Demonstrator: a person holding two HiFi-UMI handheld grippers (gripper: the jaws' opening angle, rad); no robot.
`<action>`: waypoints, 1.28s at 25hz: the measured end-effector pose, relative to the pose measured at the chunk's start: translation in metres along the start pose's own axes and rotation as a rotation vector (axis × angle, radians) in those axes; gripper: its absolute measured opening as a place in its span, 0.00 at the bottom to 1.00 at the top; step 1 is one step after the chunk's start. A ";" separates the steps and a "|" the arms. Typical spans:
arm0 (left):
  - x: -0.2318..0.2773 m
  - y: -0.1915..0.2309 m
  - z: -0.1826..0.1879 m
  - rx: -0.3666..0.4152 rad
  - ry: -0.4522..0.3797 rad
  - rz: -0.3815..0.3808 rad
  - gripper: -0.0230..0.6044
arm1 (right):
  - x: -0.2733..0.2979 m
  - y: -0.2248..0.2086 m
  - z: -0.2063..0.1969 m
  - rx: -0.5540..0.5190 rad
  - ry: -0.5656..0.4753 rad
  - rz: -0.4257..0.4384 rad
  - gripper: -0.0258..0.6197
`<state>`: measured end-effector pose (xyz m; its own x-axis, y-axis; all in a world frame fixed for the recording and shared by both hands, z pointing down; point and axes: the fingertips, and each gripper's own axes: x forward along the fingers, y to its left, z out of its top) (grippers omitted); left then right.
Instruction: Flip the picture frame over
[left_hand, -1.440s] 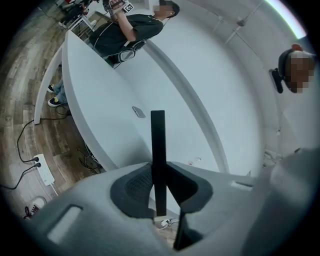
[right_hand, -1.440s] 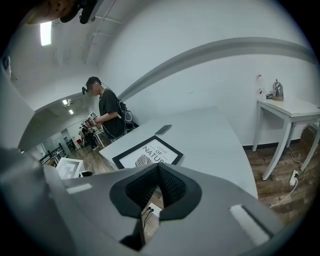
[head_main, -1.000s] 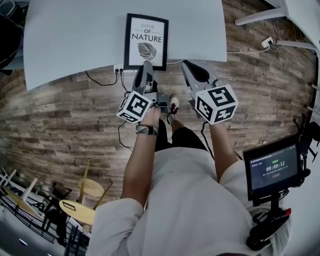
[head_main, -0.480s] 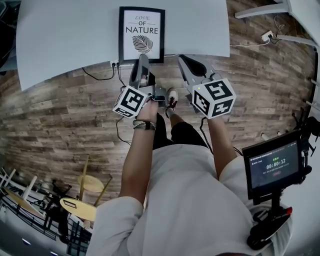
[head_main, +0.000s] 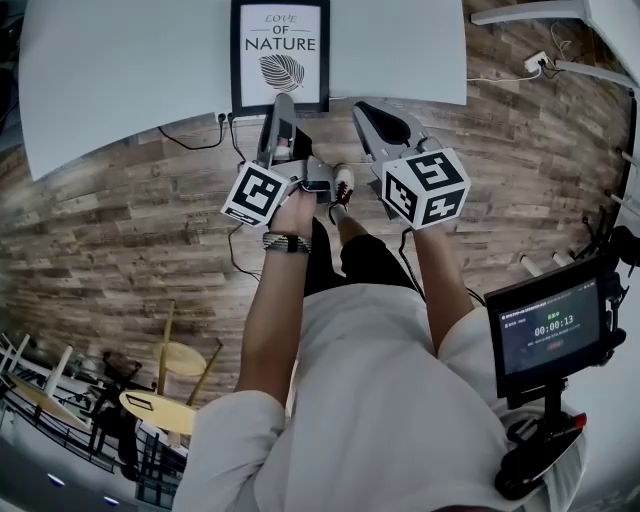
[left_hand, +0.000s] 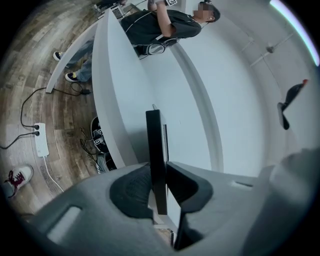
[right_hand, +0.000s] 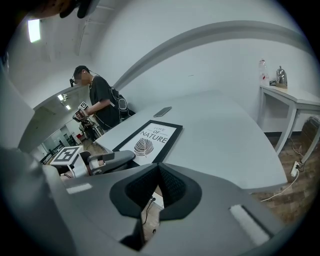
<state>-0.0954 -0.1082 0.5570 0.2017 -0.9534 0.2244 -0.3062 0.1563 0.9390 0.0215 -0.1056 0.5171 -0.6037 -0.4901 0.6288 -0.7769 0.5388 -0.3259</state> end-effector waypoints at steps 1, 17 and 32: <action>0.001 0.001 0.000 -0.023 -0.004 -0.002 0.17 | 0.001 -0.001 -0.002 0.002 0.003 0.000 0.04; 0.004 -0.003 -0.003 -0.242 -0.065 -0.039 0.17 | 0.008 -0.008 -0.012 0.027 0.024 0.000 0.04; -0.005 0.017 -0.004 -0.294 -0.081 0.006 0.18 | 0.011 -0.017 -0.018 0.031 0.039 -0.008 0.04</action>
<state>-0.0980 -0.0998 0.5732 0.1224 -0.9677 0.2202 -0.0228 0.2191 0.9754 0.0311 -0.1080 0.5420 -0.5902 -0.4672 0.6583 -0.7874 0.5130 -0.3418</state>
